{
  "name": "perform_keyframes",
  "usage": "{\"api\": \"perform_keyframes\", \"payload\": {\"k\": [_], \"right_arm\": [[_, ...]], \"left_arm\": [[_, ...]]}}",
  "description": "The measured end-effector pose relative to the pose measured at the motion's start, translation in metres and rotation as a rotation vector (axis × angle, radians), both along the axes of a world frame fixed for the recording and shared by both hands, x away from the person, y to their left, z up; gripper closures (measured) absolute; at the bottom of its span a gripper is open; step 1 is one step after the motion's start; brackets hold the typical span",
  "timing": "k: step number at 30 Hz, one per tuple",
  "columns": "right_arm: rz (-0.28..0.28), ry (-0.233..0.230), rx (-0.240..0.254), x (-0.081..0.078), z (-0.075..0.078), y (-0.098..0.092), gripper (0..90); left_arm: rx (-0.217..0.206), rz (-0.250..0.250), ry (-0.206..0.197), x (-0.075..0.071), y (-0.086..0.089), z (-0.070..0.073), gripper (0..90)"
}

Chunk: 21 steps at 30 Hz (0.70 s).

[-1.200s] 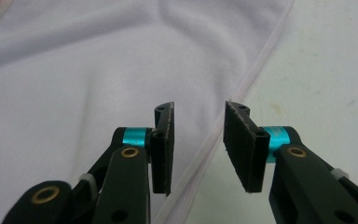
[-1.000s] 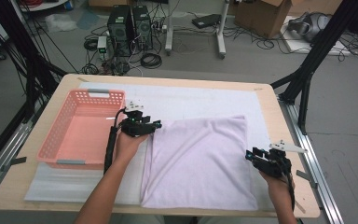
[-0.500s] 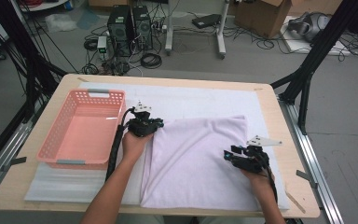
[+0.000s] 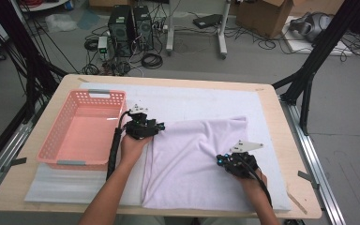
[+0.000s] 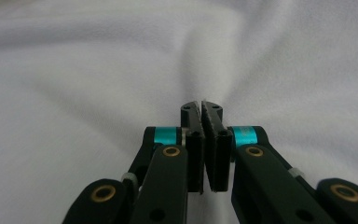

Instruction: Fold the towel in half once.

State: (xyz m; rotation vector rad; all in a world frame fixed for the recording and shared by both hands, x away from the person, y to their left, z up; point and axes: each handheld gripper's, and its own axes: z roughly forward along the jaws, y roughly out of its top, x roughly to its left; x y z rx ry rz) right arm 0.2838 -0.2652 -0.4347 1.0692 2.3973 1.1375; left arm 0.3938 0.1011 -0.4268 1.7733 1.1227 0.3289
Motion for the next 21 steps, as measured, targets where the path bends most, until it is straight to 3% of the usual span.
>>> {"api": "perform_keyframes", "payload": {"k": [6, 11, 15, 17, 21], "right_arm": [[0.018, -0.007, 0.03, -0.025, 0.006, -0.026, 87.3], [0.034, 0.03, 0.014, -0.04, 0.008, -0.038, 87.2], [0.032, 0.023, 0.036, -0.042, 0.008, -0.042, 79.5], [0.015, 0.005, 0.051, -0.042, 0.011, -0.042, 75.1], [-0.002, -0.021, 0.082, -0.041, 0.015, -0.045, 73.6]], "left_arm": [[-0.017, -0.016, -0.012, -0.006, 0.005, 0.007, 48.6], [0.022, -0.061, 0.006, -0.009, 0.005, 0.008, 58.0], [0.015, -0.066, 0.004, -0.009, 0.005, 0.008, 58.5], [0.046, -0.079, -0.007, -0.01, 0.003, 0.007, 58.4], [0.129, -0.069, 0.009, -0.007, -0.002, 0.001, 53.8]]}}
